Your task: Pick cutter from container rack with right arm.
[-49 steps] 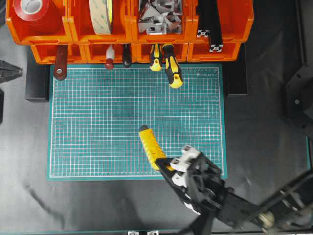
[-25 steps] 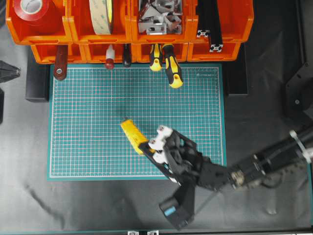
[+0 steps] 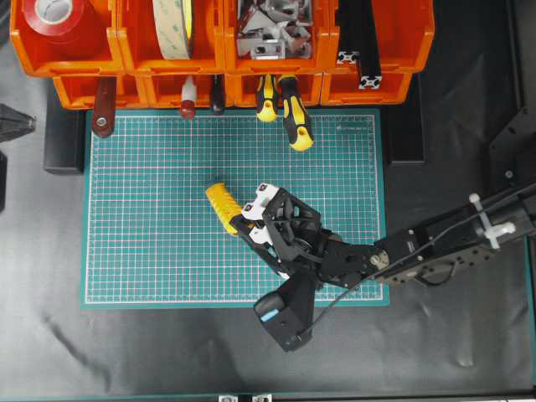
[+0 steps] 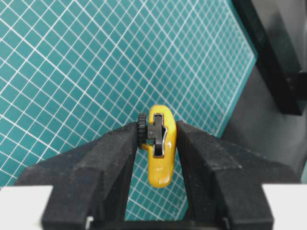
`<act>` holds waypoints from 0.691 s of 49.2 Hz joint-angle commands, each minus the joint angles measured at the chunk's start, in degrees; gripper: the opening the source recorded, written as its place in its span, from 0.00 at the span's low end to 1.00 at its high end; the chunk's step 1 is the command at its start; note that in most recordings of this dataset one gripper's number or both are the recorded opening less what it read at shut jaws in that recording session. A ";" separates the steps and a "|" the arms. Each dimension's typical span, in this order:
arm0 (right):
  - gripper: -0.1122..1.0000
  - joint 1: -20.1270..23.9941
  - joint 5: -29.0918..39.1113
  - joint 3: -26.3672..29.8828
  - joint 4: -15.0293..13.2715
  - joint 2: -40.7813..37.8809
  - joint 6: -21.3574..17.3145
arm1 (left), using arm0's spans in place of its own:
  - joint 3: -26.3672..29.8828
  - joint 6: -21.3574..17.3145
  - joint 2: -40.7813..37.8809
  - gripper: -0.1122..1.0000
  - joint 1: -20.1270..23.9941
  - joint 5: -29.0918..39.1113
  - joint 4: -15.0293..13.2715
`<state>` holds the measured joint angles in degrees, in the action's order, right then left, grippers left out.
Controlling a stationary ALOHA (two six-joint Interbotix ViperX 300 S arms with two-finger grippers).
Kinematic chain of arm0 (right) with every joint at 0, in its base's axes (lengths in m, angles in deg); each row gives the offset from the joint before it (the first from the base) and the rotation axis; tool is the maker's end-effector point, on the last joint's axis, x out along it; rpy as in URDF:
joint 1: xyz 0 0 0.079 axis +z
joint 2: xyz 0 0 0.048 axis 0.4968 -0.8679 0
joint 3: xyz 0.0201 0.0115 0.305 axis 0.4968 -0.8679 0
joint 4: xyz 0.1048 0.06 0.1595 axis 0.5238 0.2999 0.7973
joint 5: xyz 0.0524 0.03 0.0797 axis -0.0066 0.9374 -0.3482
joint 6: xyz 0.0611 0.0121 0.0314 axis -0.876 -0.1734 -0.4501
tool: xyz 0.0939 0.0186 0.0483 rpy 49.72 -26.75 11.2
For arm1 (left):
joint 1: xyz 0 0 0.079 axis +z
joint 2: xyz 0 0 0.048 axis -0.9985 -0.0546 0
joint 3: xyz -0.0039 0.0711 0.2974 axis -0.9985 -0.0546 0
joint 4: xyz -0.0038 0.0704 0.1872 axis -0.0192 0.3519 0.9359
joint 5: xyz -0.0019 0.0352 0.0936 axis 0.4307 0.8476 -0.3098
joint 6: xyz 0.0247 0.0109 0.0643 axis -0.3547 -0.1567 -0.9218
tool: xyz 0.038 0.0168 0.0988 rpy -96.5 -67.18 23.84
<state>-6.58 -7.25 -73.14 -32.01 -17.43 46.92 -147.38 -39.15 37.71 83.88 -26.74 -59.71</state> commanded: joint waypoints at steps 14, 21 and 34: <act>0.35 -0.09 -0.88 0.53 2.29 -0.26 -0.35 | 1.67 0.26 -0.35 0.11 0.00 -0.97 0.18; 0.35 -0.26 -1.14 0.00 2.90 -0.53 -0.26 | 1.67 0.26 -0.26 0.11 -0.09 -0.70 0.18; 0.35 -0.44 -1.85 -0.18 4.92 -1.05 -0.44 | 1.67 0.26 -0.18 0.11 -0.09 -0.79 0.18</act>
<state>-6.76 -8.21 -73.76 -28.05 -19.10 46.74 -147.38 -39.06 37.80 83.88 -27.00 -59.71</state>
